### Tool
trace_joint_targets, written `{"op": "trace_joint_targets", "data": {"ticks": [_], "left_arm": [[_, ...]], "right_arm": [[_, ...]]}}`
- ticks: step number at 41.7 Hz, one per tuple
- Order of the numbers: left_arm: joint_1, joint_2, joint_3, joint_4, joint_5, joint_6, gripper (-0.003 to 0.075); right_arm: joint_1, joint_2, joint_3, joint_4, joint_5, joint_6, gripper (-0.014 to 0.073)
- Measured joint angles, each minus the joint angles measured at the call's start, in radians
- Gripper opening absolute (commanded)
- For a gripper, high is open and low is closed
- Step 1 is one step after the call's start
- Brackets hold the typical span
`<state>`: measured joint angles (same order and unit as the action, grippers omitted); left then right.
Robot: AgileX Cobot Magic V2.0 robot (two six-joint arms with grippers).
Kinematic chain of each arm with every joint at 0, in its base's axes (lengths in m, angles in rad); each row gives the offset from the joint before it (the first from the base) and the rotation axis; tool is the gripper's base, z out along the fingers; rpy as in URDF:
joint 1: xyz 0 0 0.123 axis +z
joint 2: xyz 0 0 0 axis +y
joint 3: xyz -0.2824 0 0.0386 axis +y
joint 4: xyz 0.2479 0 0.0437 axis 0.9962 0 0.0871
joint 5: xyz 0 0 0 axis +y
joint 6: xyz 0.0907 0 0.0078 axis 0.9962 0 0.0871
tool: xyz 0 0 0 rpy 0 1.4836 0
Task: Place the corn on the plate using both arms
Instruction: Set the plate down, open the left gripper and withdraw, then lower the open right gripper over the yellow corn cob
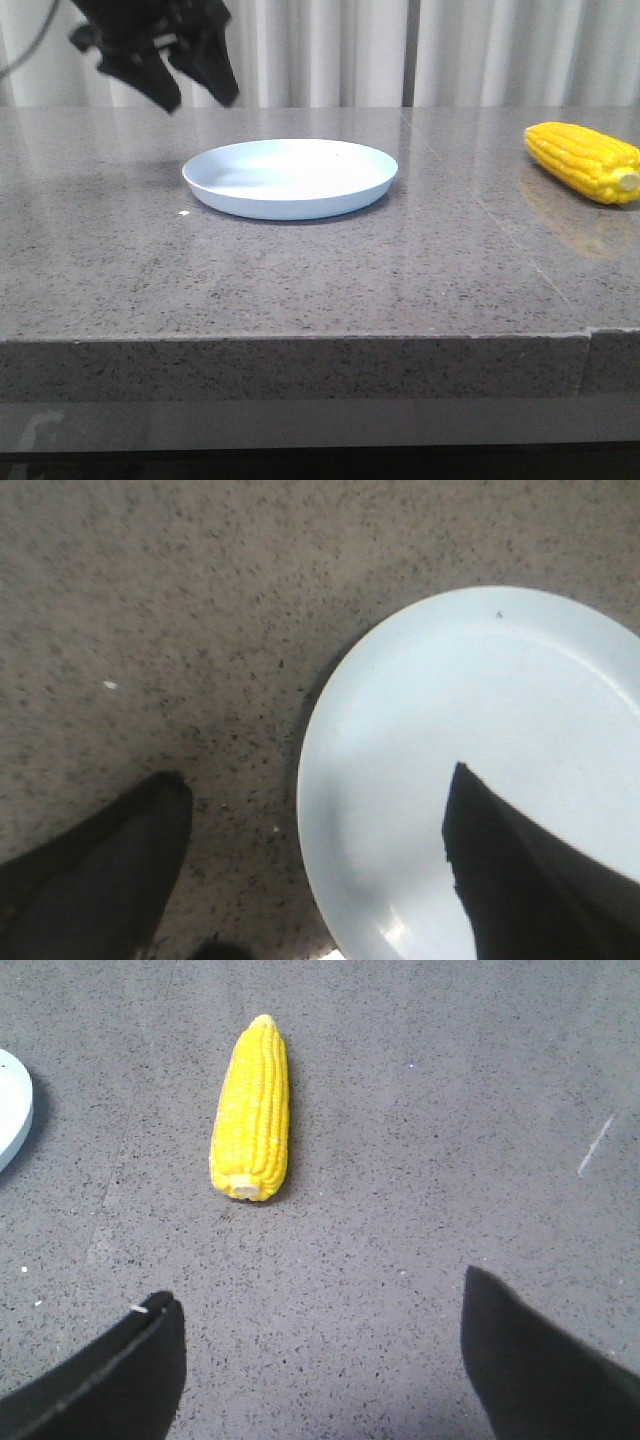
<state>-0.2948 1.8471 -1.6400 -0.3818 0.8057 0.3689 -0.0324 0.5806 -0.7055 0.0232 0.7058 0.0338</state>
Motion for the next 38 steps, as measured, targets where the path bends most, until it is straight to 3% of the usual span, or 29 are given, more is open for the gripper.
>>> {"op": "trace_joint_targets", "data": {"ticks": [11,20,38], "left_arm": [[-0.158,-0.207,0.006,0.364,0.134,-0.222,0.0514],[-0.242,-0.435,0.133,0.395,0.150,-0.275,0.0514],[-0.249,-0.907,0.571,0.395,0.068,-0.336,0.0514]], "right_arm": [[0.000,0.000,0.000,0.000,0.000,0.000,0.0594],[0.000,0.000,0.000,0.000,0.000,0.000,0.0594],[0.000,0.000,0.000,0.000,0.000,0.000,0.0594]]}}
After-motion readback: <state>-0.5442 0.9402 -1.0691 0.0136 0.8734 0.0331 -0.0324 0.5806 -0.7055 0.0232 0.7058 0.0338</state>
